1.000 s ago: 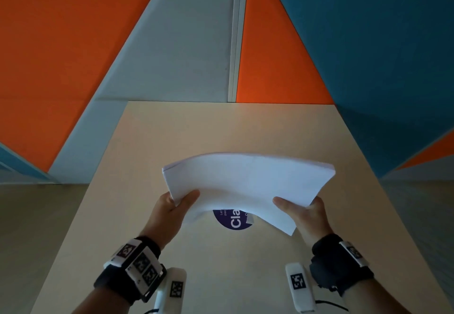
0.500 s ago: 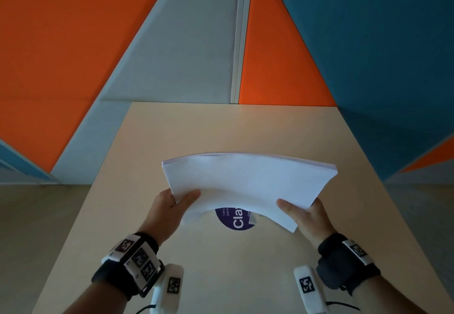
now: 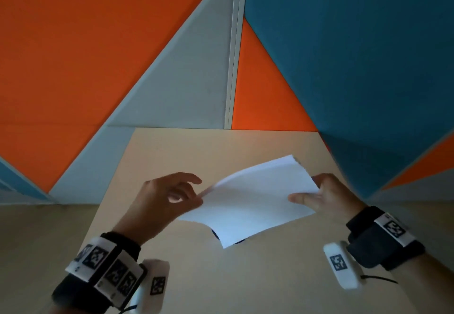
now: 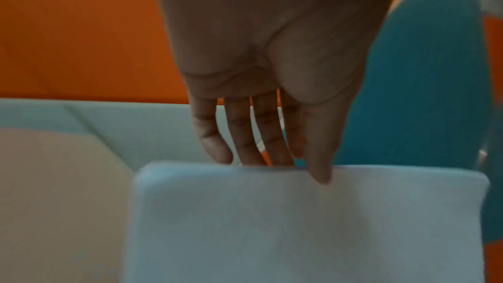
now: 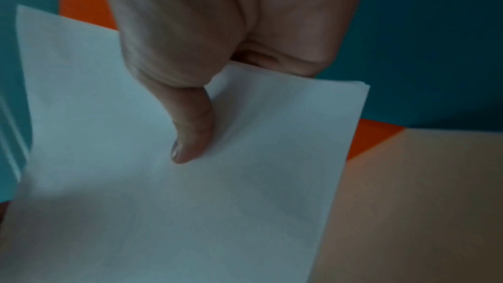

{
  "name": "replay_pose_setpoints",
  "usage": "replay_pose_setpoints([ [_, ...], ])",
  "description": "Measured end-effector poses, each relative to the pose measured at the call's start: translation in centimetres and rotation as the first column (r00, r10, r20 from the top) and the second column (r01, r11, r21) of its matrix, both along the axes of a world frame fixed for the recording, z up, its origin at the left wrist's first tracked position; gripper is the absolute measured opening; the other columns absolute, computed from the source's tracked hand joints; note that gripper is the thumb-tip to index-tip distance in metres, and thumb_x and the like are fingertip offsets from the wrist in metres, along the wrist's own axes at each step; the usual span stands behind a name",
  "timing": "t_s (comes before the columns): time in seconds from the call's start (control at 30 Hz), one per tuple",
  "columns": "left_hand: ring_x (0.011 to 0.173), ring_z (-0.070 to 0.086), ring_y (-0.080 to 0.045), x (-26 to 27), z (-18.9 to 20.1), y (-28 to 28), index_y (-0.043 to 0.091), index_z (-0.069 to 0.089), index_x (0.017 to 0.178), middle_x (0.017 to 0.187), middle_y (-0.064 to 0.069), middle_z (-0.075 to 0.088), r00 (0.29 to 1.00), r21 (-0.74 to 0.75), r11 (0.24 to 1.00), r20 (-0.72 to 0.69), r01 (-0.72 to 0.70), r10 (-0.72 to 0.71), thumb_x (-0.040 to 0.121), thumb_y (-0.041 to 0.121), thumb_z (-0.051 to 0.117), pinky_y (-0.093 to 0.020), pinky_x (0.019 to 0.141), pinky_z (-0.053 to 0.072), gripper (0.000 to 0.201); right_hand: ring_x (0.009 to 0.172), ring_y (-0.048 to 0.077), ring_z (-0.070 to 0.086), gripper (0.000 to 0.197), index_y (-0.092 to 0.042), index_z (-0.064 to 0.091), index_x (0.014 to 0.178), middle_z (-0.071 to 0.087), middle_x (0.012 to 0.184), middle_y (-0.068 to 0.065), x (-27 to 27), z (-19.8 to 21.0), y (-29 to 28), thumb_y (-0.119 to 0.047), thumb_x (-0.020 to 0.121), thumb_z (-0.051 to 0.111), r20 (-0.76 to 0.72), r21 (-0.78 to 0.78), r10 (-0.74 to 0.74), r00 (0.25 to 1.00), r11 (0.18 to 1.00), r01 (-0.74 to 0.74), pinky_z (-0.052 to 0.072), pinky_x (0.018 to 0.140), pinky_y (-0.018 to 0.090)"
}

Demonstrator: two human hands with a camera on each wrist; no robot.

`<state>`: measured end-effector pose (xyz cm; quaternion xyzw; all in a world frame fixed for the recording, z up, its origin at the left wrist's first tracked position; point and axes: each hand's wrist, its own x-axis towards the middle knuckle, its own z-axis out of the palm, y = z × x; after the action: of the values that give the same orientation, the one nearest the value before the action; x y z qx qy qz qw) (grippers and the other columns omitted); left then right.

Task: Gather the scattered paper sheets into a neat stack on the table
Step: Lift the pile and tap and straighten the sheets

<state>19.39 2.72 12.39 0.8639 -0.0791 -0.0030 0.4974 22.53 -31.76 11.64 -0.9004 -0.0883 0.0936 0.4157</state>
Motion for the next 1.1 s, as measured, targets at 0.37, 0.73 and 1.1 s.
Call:
replay_pose_setpoints([
  [0.37,0.046,0.027,-0.004,-0.7,1.8,-4.1,0.030,0.054,0.053,0.046,0.011,0.035,0.985,-0.005,0.987,-0.063,0.160,-0.160,0.090,0.029,0.064,-0.019,0.047,0.025,0.038,0.048,-0.002,0.054,0.033,-0.040,0.061,0.054,0.060,0.052,-0.010,0.5,6.1,2.8,-0.029,0.080,0.079,0.026,-0.287,0.228,0.973,0.934,-0.211,0.037,0.050,0.013],
  [0.73,0.089,0.071,-0.037,-0.3,-2.1,-3.4,-0.001,0.073,0.093,0.097,-0.021,0.075,0.953,-0.626,0.752,-0.301,-0.207,0.012,0.079,0.025,0.062,-0.045,0.080,0.059,0.032,0.087,0.020,0.074,0.033,-0.006,0.072,0.098,0.079,0.094,0.007,-1.3,-1.0,1.6,0.000,0.067,0.084,-0.150,0.585,-0.146,0.978,0.784,0.206,0.057,0.069,0.021],
  [1.1,0.076,0.071,-0.013,1.7,-7.6,-4.5,0.013,0.074,0.088,0.087,-0.002,0.078,0.970,-0.650,0.724,-0.212,-0.231,0.119,0.085,0.021,0.056,-0.026,0.066,0.058,0.020,0.078,0.005,0.074,0.020,-0.013,0.076,0.083,0.079,0.081,-0.009,-0.6,-6.8,5.6,0.006,0.081,0.073,-0.063,0.556,-0.284,0.957,0.786,0.270,0.053,0.070,0.014],
])
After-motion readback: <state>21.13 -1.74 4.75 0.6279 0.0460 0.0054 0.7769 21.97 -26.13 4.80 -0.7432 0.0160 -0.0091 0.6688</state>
